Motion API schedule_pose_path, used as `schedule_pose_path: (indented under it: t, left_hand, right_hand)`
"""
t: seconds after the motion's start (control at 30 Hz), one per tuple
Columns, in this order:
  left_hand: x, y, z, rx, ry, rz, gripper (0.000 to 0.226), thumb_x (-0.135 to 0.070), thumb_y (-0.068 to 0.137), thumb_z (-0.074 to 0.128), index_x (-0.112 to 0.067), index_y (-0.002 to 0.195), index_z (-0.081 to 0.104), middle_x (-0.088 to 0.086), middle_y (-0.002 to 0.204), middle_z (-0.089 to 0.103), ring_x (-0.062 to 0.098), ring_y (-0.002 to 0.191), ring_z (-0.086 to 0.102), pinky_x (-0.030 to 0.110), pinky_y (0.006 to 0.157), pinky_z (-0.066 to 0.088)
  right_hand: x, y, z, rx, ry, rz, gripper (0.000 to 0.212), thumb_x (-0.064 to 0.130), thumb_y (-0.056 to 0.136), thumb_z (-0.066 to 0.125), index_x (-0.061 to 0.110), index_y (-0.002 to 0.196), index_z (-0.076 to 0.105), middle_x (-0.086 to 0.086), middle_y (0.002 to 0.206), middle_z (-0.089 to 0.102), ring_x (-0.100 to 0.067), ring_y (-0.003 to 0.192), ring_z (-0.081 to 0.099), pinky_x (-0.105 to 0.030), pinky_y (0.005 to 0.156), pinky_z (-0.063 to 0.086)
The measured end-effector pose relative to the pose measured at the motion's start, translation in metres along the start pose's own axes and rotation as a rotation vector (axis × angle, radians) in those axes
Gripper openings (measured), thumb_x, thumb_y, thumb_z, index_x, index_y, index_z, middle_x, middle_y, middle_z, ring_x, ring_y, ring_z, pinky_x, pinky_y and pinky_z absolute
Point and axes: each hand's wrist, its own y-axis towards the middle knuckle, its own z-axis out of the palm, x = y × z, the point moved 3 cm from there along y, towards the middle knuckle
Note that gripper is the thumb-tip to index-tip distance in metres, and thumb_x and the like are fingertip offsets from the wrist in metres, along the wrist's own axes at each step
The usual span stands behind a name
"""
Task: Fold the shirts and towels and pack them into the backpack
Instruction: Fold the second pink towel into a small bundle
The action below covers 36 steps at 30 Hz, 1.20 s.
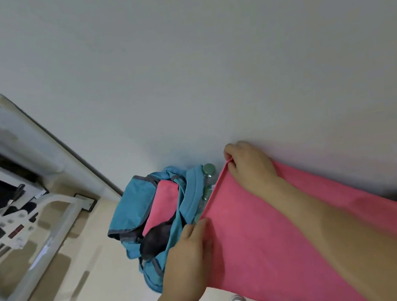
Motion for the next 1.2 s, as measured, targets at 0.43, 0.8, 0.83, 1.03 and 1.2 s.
schedule_pose_path:
  t: [0.43, 0.8, 0.83, 1.03, 1.2]
  left_hand:
    - [0.004, -0.007, -0.014, 0.016, 0.427, -0.064, 0.059, -0.013, 0.082, 0.051, -0.026, 0.137, 0.034, 0.000, 0.107, 0.040, 0.023, 0.089, 0.052, 0.032, 0.057, 0.042]
    - [0.004, -0.002, 0.012, 0.113, 0.509, 0.258, 0.065, -0.024, 0.062, 0.069, -0.009, 0.125, 0.061, 0.021, 0.129, 0.057, 0.035, 0.117, 0.058, 0.040, 0.085, 0.053]
    - [0.005, 0.000, 0.011, 0.157, 0.536, 0.240, 0.078, -0.023, 0.047, 0.082, -0.008, 0.121, 0.063, 0.020, 0.126, 0.060, 0.035, 0.111, 0.061, 0.039, 0.081, 0.055]
    - [-0.010, 0.014, -0.007, -0.027, 0.524, 0.344, 0.026, -0.007, 0.059, 0.043, -0.011, 0.077, 0.062, 0.010, 0.076, 0.056, 0.029, 0.066, 0.054, 0.037, 0.048, 0.047]
    - [-0.051, 0.034, 0.004, -0.050, 0.454, 0.526, 0.030, -0.001, 0.048, 0.069, -0.015, 0.074, 0.065, 0.004, 0.079, 0.060, 0.025, 0.068, 0.056, 0.035, 0.050, 0.049]
  right_hand:
    - [0.017, -0.023, 0.036, 0.001, -0.036, -0.024, 0.047, 0.013, 0.081, 0.066, 0.007, 0.126, 0.055, -0.022, 0.127, 0.051, -0.038, 0.115, 0.051, -0.044, 0.098, 0.045]
    - [0.015, -0.048, 0.055, 0.433, -0.256, -0.050, 0.071, 0.064, 0.088, 0.006, 0.034, 0.151, -0.004, 0.002, 0.160, -0.014, -0.018, 0.146, -0.014, -0.048, 0.119, 0.004]
    - [0.015, -0.047, 0.055, 0.445, -0.243, -0.066, 0.067, 0.062, 0.092, 0.013, 0.035, 0.151, -0.003, 0.004, 0.160, -0.015, -0.017, 0.146, -0.015, -0.048, 0.119, 0.003]
    - [0.014, -0.063, 0.011, 0.214, -0.013, 0.035, 0.056, 0.042, 0.098, 0.040, 0.033, 0.150, 0.020, 0.007, 0.159, 0.015, -0.011, 0.146, 0.008, -0.041, 0.116, 0.010]
    - [-0.045, -0.145, -0.055, -0.200, 0.241, 0.414, 0.045, 0.028, 0.090, 0.053, 0.016, 0.133, 0.055, -0.005, 0.134, 0.057, -0.021, 0.124, 0.052, -0.027, 0.108, 0.030]
